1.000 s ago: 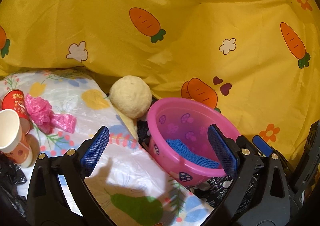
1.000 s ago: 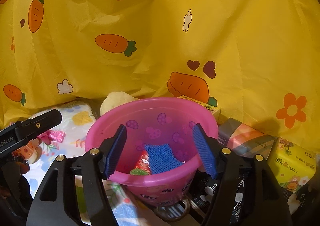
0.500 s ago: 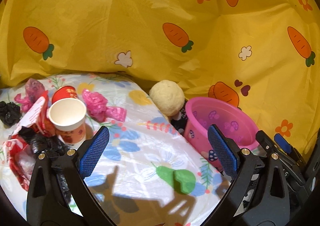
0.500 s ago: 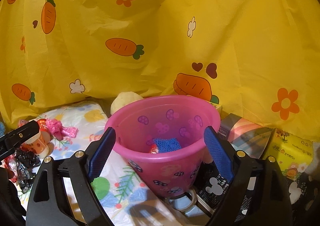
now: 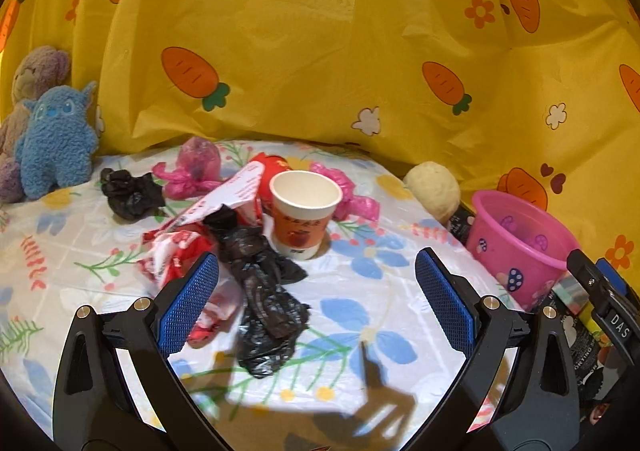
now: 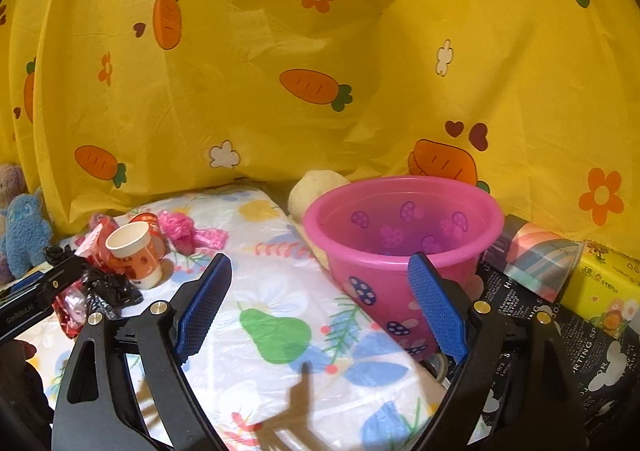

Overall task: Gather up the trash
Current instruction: 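Move both tools back toward the black bags and snack wrapper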

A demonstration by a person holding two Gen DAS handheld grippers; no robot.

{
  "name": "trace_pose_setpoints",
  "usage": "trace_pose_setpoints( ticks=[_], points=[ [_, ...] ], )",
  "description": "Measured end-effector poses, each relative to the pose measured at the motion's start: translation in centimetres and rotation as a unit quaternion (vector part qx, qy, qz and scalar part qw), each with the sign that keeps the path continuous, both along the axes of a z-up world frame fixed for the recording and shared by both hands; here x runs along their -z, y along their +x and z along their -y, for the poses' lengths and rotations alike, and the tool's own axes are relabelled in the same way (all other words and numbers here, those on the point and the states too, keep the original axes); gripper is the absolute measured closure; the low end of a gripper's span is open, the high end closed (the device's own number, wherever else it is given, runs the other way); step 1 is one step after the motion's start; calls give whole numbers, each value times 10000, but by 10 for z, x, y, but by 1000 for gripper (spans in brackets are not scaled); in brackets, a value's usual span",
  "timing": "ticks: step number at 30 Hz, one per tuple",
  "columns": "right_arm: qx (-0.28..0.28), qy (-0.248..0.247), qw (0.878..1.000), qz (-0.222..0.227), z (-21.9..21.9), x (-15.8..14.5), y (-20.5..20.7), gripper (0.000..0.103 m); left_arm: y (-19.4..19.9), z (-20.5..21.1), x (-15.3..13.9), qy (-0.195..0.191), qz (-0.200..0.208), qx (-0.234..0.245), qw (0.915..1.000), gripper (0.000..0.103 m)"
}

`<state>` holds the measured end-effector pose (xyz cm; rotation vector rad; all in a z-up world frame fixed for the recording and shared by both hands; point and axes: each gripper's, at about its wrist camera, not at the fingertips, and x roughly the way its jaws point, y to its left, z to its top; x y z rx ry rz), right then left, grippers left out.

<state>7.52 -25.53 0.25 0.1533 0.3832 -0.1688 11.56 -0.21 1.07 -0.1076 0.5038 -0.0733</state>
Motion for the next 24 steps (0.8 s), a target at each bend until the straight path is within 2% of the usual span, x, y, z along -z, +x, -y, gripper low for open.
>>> trace_pose_setpoints(
  ticks=[4, 11, 18, 24],
  points=[
    [-343, -13, 9994, -41, -28, 2, 4, 16, -9, -29, 6, 183, -42, -349, 9992, 6],
    [-922, -67, 9956, -174, -76, 9, 15, 16, -22, -78, 11, 53, -82, -846, 9964, 6],
    [-1484, -61, 9882, -373, -117, 16, 33, 16, -30, -107, 12, 72, -53, -1240, 9922, 6],
    [-1932, -138, 9793, -586, -154, 24, 51, 24, -31, -124, 12, 103, -33, -1499, 9886, 6]
  ],
)
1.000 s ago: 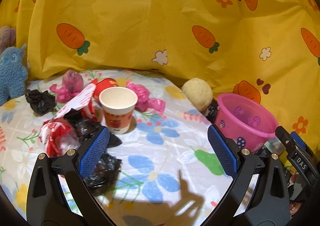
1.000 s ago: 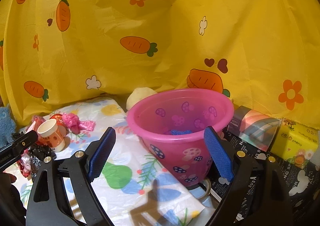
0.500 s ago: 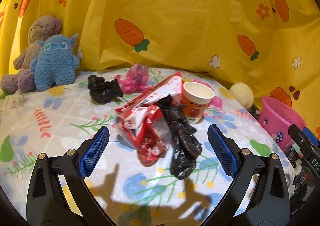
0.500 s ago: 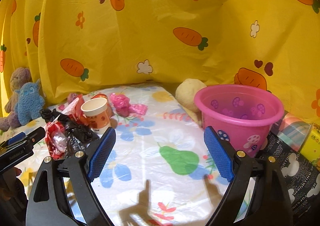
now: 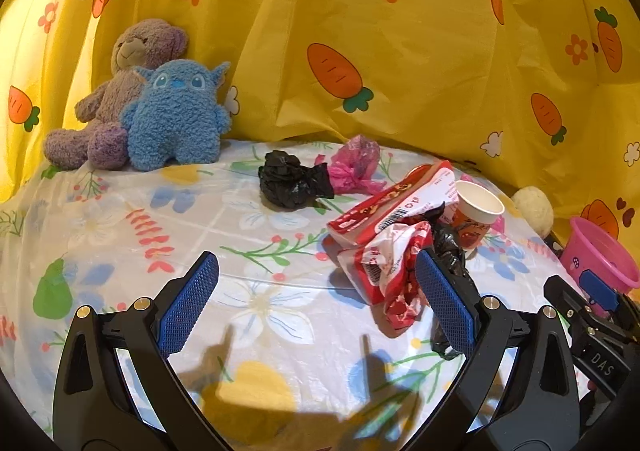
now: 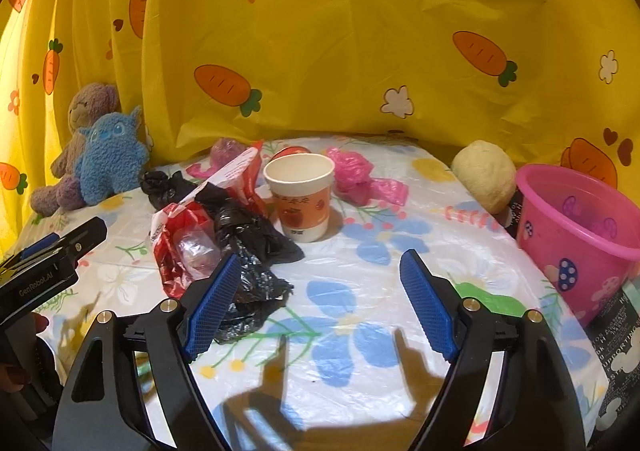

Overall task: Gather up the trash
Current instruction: 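Move both tools back toward the black bags and snack wrapper, then grasp the black plastic bag with the right tool and lift it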

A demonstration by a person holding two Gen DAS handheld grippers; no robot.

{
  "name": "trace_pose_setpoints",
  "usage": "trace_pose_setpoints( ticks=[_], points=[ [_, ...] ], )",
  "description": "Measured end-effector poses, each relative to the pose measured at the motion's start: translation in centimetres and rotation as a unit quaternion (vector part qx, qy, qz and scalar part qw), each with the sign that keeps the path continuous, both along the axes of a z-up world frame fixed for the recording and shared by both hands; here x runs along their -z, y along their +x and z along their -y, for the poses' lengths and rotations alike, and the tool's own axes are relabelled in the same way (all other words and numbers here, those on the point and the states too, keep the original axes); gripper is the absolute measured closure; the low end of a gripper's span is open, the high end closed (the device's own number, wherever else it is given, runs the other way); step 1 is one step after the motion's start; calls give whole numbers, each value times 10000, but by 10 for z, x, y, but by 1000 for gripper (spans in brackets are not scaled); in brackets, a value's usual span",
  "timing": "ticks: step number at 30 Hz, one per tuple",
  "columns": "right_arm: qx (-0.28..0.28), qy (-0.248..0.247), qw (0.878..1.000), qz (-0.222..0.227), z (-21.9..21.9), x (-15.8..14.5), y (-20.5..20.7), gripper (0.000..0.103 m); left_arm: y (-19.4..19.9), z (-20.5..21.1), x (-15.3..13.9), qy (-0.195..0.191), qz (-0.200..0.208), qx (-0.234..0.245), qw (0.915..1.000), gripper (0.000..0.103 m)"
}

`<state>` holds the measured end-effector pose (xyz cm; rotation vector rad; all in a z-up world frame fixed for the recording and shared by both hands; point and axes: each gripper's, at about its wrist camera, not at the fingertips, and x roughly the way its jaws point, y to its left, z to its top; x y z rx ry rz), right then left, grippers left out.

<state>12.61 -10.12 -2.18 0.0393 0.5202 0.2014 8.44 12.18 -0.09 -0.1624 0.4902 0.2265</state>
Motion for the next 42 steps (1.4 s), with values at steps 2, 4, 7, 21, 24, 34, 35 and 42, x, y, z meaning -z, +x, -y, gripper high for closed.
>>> trace_pose_setpoints(
  ticks=[2, 4, 7, 21, 24, 34, 35, 42],
  points=[
    [-146, -17, 9998, -93, -11, 2, 6, 25, 0, -5, 0, -3, -1, -93, 10000, 6],
    [-270, -26, 9995, -175, -20, 4, 13, 25, 0, -11, 1, -13, 14, -157, 9999, 6],
    [-414, -98, 9986, -306, -33, 8, 22, 26, 0, -15, 0, -59, 45, -179, 9998, 6],
    [-537, -221, 9942, -908, -57, 26, 60, 43, 5, -14, 3, -83, 28, 30, 10000, 6],
    [-609, -191, 9919, -1096, -58, 30, 66, 54, 7, -8, 4, -97, 6, 187, 9998, 6],
    [-935, -68, 9873, -1285, -59, 35, 69, 83, 16, 2, 10, -139, -142, 467, 9987, 6],
    [-942, -65, 9876, -1251, -58, 34, 68, 87, 18, 2, 10, -149, -156, 488, 9986, 6],
    [-662, 65, 9948, -775, -34, 22, 44, 94, 37, 14, 18, -399, -443, 807, 9950, 16]
  ],
)
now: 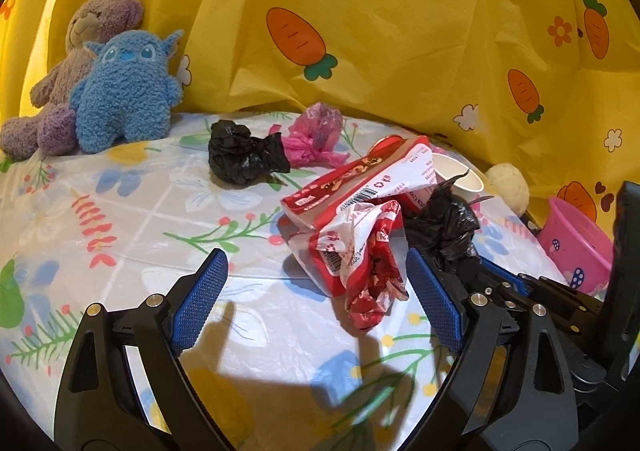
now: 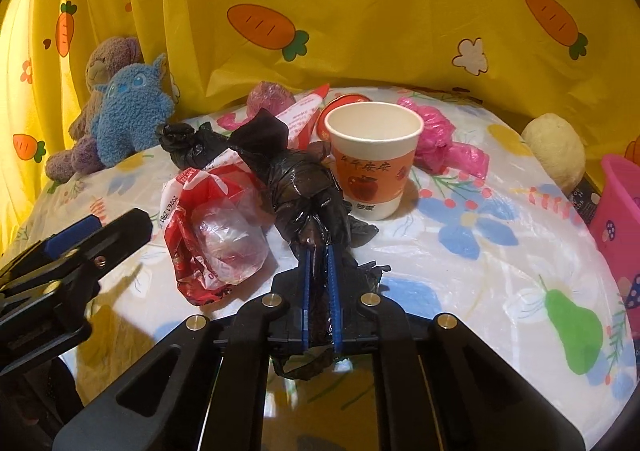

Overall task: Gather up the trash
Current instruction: 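Grasp the black plastic bag with the right tool and lift it, then close the left tool on the red-white snack wrapper and lift it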

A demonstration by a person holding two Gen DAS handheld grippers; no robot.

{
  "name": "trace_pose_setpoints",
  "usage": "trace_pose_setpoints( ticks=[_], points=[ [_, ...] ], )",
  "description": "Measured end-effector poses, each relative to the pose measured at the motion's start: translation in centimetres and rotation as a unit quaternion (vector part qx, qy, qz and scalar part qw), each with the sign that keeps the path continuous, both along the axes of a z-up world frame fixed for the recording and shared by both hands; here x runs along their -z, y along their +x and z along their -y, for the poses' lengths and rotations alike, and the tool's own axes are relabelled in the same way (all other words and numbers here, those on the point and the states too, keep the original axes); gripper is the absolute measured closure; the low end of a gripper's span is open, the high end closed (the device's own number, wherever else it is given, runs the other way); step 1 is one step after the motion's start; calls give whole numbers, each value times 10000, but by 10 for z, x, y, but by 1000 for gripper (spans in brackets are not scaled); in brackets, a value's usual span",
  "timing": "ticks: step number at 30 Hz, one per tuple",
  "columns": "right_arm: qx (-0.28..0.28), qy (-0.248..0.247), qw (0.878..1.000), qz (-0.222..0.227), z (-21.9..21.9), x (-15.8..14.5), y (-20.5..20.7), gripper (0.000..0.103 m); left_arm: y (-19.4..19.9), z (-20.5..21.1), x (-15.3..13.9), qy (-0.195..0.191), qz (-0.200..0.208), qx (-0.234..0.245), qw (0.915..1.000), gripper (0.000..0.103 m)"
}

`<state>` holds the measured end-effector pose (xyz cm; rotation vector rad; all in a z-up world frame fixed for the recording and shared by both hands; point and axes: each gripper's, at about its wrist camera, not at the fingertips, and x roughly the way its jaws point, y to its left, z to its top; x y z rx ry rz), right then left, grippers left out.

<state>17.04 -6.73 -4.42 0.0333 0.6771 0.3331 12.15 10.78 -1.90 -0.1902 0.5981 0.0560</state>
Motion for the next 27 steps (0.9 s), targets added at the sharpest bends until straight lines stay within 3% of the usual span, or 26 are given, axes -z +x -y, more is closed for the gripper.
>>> trace_pose_setpoints(
  ticks=[15, 21, 27],
  points=[
    [547, 311, 9975, 321, 47, -10, -40, 94, 26, 11, 20, -299, -526, 344, 9976, 50],
    [597, 315, 9969, 408, 51, -13, -47, 94, 25, 13, 22, -407, -528, 516, 9964, 78],
    [646, 348, 9960, 504, 57, -16, -55, 94, 16, 10, 17, -486, -402, 508, 9967, 86]
  ],
)
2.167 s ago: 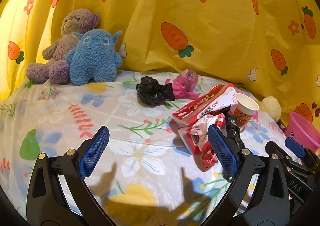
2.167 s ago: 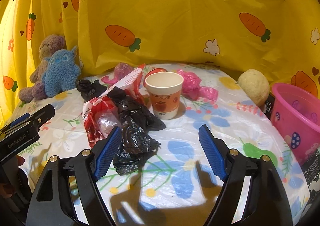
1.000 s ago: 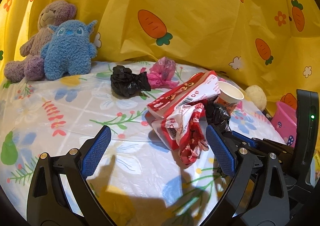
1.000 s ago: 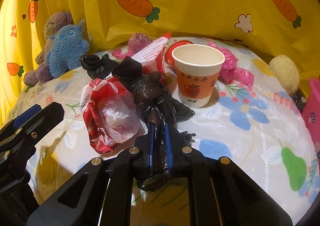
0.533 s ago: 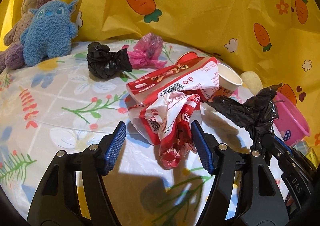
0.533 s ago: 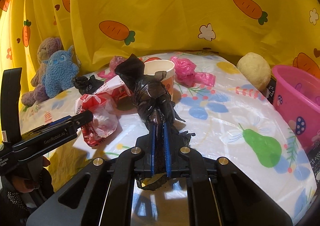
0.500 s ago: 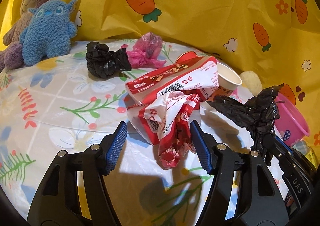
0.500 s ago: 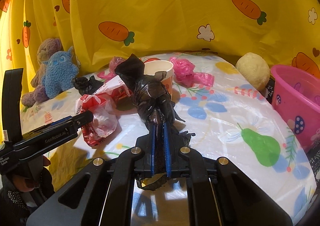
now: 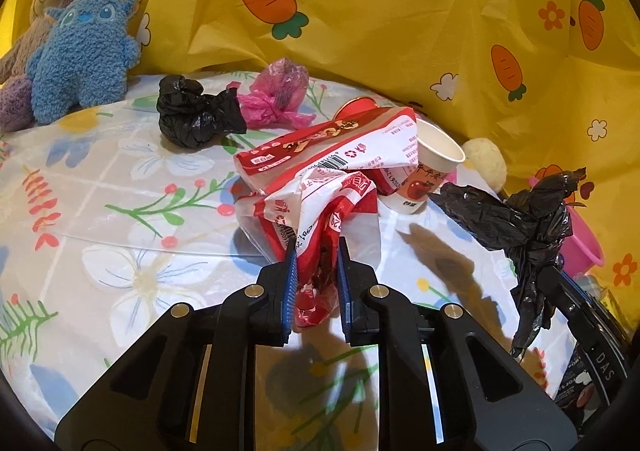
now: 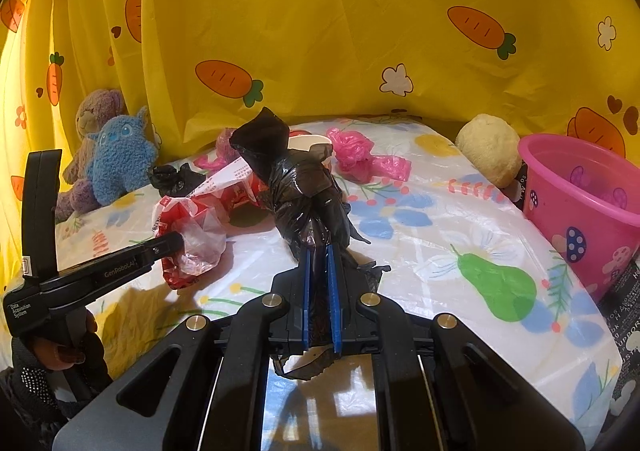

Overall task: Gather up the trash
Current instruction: 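Close the left tool on the red-white snack wrapper and lift it, then carry the black bag and wrapper over the pink bucket and open both tools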

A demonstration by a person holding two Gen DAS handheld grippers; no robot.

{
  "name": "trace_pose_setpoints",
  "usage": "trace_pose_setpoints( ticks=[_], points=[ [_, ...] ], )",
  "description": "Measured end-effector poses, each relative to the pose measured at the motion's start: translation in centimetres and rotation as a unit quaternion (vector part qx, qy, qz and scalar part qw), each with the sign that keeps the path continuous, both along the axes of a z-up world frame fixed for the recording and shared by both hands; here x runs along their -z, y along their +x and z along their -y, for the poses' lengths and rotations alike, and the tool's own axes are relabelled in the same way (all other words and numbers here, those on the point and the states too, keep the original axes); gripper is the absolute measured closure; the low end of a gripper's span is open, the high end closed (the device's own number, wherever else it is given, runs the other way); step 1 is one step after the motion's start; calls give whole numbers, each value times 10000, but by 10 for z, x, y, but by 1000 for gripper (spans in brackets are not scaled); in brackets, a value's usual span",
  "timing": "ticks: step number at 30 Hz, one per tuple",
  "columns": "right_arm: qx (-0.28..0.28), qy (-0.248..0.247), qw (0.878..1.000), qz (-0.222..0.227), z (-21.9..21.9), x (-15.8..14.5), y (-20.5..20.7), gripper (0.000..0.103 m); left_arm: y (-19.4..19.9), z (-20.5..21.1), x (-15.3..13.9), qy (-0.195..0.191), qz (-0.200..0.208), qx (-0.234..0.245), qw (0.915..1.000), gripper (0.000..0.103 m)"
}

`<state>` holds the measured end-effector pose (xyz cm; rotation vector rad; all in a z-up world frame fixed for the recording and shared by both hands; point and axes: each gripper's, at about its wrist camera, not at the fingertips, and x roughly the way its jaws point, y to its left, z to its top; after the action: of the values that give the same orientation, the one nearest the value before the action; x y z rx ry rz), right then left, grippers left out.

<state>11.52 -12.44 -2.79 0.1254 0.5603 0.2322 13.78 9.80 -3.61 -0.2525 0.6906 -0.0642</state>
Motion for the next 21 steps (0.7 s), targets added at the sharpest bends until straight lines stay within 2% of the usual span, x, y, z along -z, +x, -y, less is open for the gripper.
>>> trace_pose_setpoints(
  ticks=[12, 21],
  points=[
    [169, 38, 9995, 277, 17, -10, -20, 94, -44, 15, -43, -8, 760, 172, 9970, 87],
    [305, 84, 9988, 385, 30, -16, -28, 94, -46, 41, -48, 78, 829, 468, 9954, 87]
  ],
)
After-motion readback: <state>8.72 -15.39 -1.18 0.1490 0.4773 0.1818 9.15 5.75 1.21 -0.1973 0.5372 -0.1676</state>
